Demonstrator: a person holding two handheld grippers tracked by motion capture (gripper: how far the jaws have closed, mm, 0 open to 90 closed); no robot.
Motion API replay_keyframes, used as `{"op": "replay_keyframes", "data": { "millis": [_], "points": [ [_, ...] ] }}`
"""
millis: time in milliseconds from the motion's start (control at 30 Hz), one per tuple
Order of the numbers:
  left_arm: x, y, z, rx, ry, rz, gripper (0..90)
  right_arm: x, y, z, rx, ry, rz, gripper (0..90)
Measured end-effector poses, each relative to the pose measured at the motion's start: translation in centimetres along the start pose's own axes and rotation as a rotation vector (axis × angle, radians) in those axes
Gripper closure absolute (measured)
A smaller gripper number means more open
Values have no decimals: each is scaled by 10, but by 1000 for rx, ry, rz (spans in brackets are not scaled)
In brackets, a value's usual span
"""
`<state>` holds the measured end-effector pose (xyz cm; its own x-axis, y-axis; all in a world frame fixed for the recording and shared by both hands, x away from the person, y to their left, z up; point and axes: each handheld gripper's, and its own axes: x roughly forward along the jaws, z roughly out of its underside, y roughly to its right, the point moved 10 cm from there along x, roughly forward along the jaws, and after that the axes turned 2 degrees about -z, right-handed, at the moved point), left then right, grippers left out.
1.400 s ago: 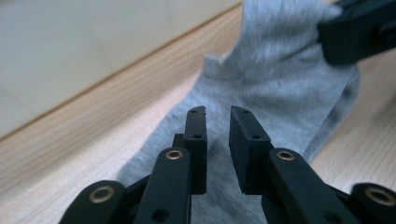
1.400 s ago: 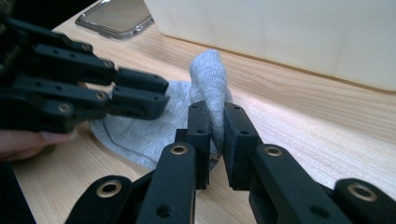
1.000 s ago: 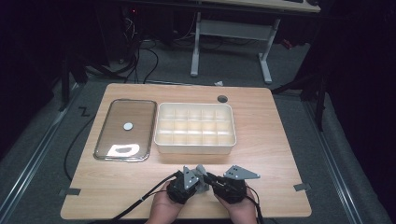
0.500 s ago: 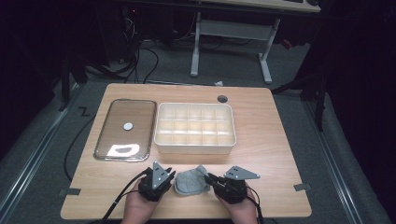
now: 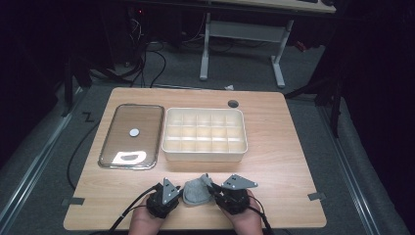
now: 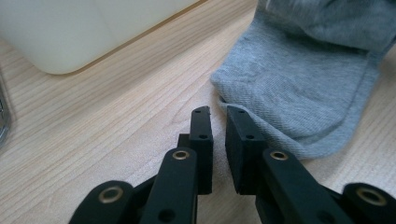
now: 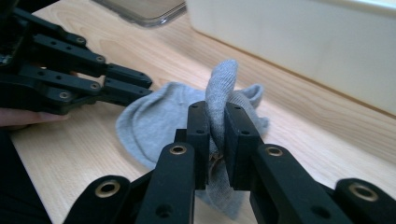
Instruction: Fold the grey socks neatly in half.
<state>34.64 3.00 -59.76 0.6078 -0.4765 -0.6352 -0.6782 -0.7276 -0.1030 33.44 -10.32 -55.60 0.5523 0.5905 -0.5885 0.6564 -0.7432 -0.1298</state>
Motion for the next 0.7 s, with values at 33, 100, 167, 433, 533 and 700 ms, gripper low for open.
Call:
{"op": "replay_keyframes", "data": {
  "millis": [33, 100, 167, 433, 533, 700],
  "points": [
    [0, 0, -1, -4, 5, 2, 811, 2, -2, 0, -2, -6, -3, 822],
    [1, 0, -1, -2, 3, 5, 812, 4, -5, 0, -6, -17, -2, 822],
    [0, 1, -1, 3, 6, 8, 813, 12, -13, -2, -27, -47, 1, 821],
    [0, 1, 0, -8, 2, 35, 805, 28, -31, -4, -84, -107, 16, 820],
    [0, 1, 0, -11, -1, 40, 806, 32, -38, -4, -104, -119, 9, 819],
    [0, 1, 0, -10, -1, 42, 807, 40, -45, 3, -134, -154, 7, 815]
  ]
}}
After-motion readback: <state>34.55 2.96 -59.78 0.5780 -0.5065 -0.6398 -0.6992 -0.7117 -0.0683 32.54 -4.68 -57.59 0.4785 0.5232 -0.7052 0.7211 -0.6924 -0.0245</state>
